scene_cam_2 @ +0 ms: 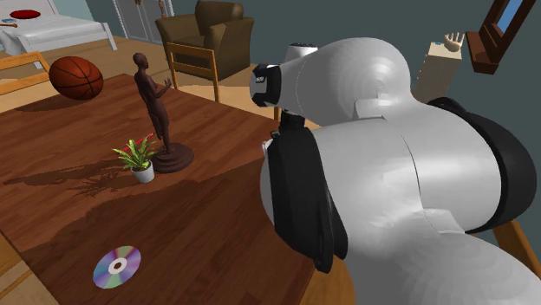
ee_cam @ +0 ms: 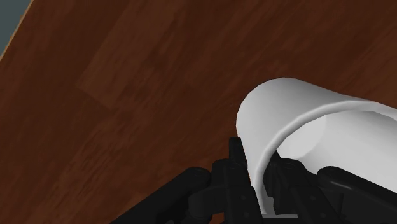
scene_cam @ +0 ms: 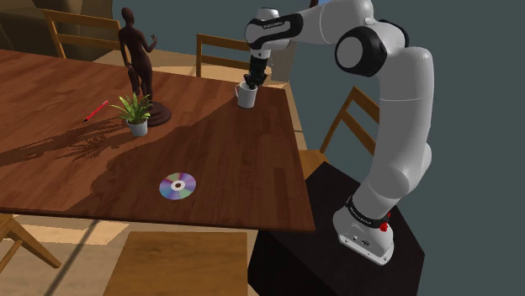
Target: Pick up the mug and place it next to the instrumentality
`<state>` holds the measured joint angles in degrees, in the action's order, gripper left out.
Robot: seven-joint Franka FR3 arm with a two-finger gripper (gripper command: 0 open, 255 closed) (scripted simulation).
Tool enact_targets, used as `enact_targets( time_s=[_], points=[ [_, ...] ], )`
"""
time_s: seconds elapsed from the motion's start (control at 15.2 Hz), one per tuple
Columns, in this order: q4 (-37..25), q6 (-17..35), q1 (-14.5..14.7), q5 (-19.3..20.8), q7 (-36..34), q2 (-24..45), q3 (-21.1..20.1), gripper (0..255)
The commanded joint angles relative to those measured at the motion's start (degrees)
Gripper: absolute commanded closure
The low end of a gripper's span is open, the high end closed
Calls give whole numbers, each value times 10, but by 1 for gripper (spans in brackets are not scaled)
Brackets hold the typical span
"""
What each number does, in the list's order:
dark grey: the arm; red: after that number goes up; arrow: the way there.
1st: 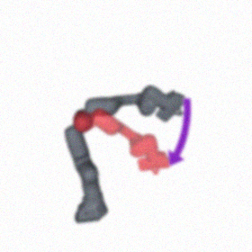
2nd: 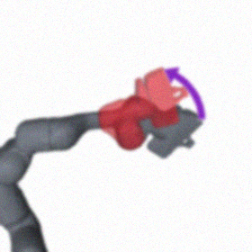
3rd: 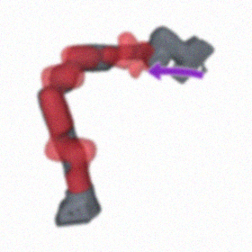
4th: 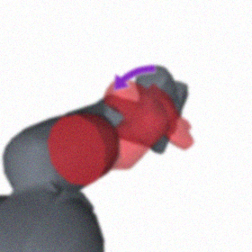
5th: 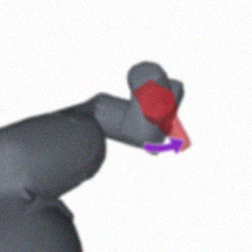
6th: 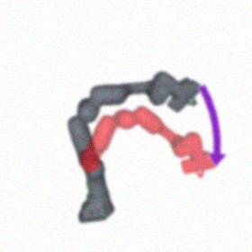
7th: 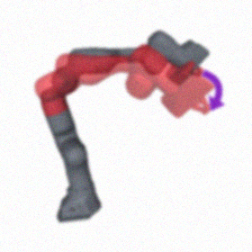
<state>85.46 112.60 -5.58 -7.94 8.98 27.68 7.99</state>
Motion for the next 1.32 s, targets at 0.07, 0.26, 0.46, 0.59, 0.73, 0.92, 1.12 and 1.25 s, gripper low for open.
enact_targets(
  time_s=[0.07,0.26,0.46,0.59,0.73,0.92,1.12,1.25],
  points=[
    [-18,-22,0,1,-2,-4,1,255],
    [-34,-42,-1,3,-4,-8,1,255],
    [-52,-64,-1,4,-6,-12,2,255],
    [-65,-78,-2,4,-7,-13,2,255],
    [-79,-93,-2,5,-9,-14,2,255],
    [-102,-116,-3,5,-10,-15,2,255],
    [-127,-140,-4,6,-12,-13,3,255],
    [-145,-156,-5,6,-13,-11,3,255]
  ],
)
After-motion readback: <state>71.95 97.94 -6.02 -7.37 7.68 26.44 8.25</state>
